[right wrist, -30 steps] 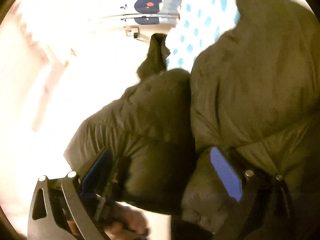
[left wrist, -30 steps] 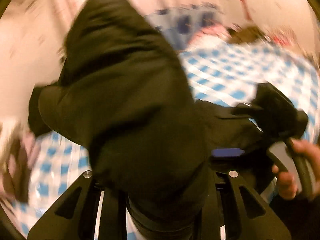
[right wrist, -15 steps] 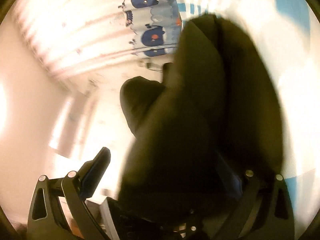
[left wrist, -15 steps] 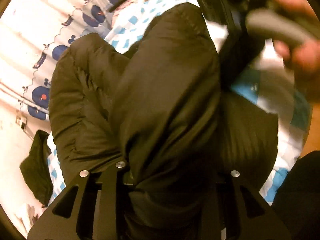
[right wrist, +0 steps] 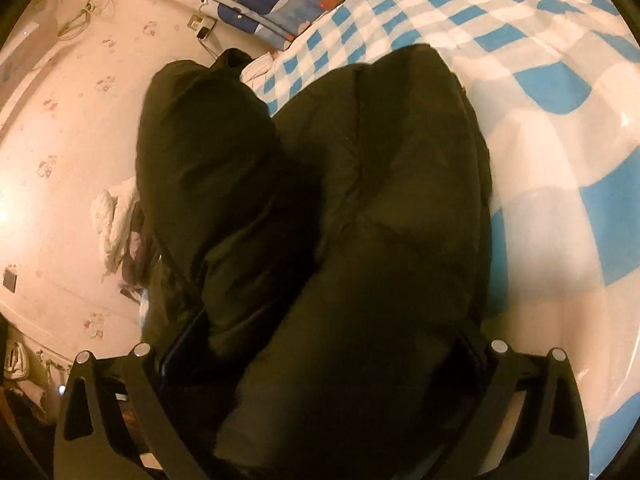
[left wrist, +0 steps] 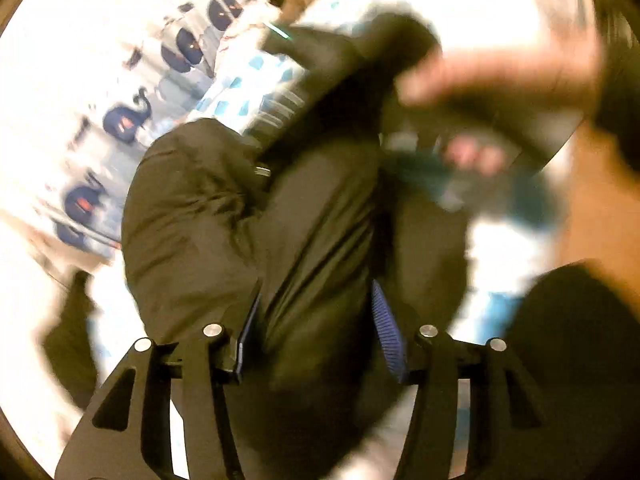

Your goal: Fold large clothes

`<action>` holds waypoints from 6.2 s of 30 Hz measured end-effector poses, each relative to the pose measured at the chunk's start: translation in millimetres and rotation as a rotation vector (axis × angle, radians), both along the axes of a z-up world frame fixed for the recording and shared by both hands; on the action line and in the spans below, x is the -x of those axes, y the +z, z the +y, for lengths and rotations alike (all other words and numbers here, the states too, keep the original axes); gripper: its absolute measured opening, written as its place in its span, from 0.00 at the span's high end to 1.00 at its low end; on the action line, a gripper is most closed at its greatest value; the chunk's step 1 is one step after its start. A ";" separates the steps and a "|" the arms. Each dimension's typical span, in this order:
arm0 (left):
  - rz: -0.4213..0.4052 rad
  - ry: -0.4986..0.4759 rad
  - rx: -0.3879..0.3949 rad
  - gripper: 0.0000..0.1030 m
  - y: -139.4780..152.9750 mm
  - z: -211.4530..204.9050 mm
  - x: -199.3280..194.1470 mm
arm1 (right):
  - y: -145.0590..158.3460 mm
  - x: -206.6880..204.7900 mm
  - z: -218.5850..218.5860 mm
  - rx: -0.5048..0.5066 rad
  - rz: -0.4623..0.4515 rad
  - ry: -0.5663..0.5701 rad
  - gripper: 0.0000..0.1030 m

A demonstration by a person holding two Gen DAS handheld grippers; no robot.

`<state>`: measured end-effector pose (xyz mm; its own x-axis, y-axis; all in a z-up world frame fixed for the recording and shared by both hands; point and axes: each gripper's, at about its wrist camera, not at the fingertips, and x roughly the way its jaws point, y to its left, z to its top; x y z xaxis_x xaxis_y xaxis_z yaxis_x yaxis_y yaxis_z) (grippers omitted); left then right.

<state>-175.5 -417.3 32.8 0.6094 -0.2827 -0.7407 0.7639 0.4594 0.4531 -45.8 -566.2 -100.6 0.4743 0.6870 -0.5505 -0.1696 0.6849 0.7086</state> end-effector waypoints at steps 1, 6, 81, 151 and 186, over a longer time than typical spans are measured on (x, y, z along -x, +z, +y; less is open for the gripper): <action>0.054 0.004 0.092 0.48 18.3 15.4 -2.0 | -3.7 0.1 -4.8 -0.013 0.004 0.001 0.07; 0.158 0.215 0.549 0.28 86.3 100.0 -73.7 | -0.9 9.6 -27.1 -0.025 0.005 -0.035 0.07; 0.366 0.502 0.587 0.12 -72.3 264.8 -91.4 | -11.1 -84.5 194.9 0.171 0.046 0.082 0.05; 0.073 0.698 0.392 0.11 -50.1 278.0 -112.2 | 21.0 -80.2 187.2 0.250 0.020 0.039 0.07; 0.004 0.699 0.373 0.11 -27.2 293.1 -1.4 | 21.5 72.2 202.4 0.488 0.014 0.096 0.06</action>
